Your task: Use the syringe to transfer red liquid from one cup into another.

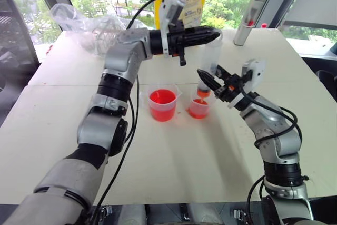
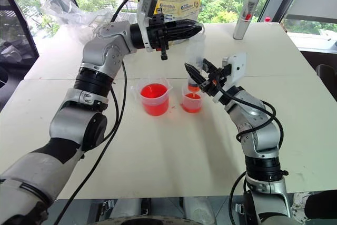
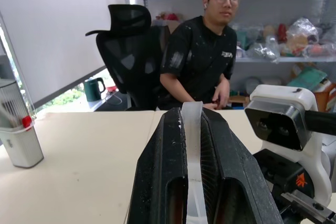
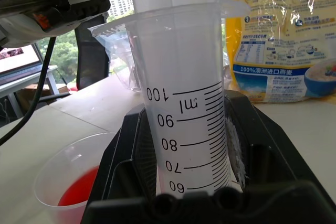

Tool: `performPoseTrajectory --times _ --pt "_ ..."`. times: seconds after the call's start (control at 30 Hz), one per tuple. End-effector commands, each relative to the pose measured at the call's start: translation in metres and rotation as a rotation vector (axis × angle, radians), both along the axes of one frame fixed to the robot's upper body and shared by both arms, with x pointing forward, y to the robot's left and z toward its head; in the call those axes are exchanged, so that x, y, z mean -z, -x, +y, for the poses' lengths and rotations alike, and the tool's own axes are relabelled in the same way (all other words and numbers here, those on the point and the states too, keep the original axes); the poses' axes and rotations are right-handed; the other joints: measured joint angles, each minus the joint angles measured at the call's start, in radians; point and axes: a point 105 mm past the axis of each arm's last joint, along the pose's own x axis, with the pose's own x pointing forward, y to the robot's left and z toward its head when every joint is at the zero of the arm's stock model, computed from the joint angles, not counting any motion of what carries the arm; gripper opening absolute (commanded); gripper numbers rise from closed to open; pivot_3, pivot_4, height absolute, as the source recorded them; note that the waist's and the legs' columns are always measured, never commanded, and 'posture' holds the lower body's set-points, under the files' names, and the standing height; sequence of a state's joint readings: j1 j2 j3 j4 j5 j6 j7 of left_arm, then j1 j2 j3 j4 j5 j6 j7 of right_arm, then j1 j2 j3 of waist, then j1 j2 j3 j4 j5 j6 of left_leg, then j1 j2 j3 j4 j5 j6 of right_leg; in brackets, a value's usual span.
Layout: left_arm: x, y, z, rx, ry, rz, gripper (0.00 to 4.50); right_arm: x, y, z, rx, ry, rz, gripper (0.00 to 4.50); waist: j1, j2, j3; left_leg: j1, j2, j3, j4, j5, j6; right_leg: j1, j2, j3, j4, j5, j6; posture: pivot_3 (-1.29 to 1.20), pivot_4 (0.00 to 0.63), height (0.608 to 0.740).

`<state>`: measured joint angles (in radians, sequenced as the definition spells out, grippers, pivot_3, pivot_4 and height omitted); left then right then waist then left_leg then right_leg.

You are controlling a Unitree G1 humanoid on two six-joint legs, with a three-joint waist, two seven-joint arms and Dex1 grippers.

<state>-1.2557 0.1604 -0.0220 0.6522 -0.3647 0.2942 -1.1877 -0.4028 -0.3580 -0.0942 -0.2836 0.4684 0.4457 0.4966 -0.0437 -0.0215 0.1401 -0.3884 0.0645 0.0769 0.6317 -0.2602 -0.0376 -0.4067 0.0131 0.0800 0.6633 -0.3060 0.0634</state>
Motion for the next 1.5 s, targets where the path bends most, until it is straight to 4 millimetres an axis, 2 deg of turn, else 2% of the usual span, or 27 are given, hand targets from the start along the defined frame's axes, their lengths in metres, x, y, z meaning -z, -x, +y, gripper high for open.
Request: performPoseTrajectory --times 0.03,0.73,0.83,1.07,1.2,1.37,1.4,1.5 --pt "0.021 0.004 -0.011 0.025 -0.068 0.022 0.08 -0.06 0.02 0.004 -0.04 -0.051 -0.218 1.41 0.0 0.0 0.0 0.0 0.0 0.0 0.0 0.0 0.0 0.0 0.0 0.0 0.0 0.0 0.0 0.0 0.15 0.74" --pt "0.039 0.011 -0.015 0.033 -0.09 0.062 0.08 -0.071 0.023 -0.003 -0.033 -0.063 -0.23 1.41 0.0 0.0 0.0 0.0 0.0 0.0 0.0 0.0 0.0 0.0 0.0 0.0 0.0 0.0 0.0 0.0 0.15 0.74" --pt "0.039 0.011 -0.014 0.031 -0.09 0.062 0.08 -0.069 0.023 -0.002 -0.035 -0.058 -0.223 1.41 0.0 0.0 0.0 0.0 0.0 0.0 0.0 0.0 0.0 0.0 0.0 0.0 0.0 0.0 0.0 0.0 0.15 0.74" --pt "0.02 0.005 -0.004 -0.011 -0.04 0.041 0.08 -0.056 0.023 0.003 -0.047 -0.041 -0.189 1.41 0.0 0.0 0.0 0.0 0.0 0.0 0.0 0.0 0.0 0.0 0.0 0.0 0.0 0.0 0.0 0.0 0.15 0.74" --pt "0.008 0.003 0.005 -0.04 -0.004 0.033 1.71 -0.047 0.022 0.004 -0.05 -0.042 -0.163 1.41 0.0 0.0 0.0 0.0 0.0 0.0 0.0 0.0 0.0 0.0 0.0 0.0 0.0 0.0 0.0 0.0 0.15 0.74" --pt "-0.012 -0.002 0.022 -0.116 0.066 0.002 4.18 -0.04 0.023 0.008 -0.06 -0.038 -0.141 1.41 0.0 0.0 0.0 0.0 0.0 0.0 0.0 0.0 0.0 0.0 0.0 0.0 0.0 0.0 0.0 0.0 0.15 0.74" --pt "-0.02 0.0 0.027 -0.117 0.093 -0.001 4.47 -0.039 0.024 0.009 -0.062 -0.039 -0.139 1.41 0.0 0.0 0.0 0.0 0.0 0.0 0.0 0.0 0.0 0.0 0.0 0.0 0.0 0.0 0.0 0.0 0.15 0.74" --pt "-0.038 0.007 0.045 -0.132 0.14 -0.026 4.47 -0.038 0.024 0.01 -0.065 -0.042 -0.131 1.41 -0.002 0.0 0.0 0.0 0.0 0.0 0.0 0.0 0.0 0.0 0.0 0.0 0.0 0.0 0.0 0.0 0.15 0.74"
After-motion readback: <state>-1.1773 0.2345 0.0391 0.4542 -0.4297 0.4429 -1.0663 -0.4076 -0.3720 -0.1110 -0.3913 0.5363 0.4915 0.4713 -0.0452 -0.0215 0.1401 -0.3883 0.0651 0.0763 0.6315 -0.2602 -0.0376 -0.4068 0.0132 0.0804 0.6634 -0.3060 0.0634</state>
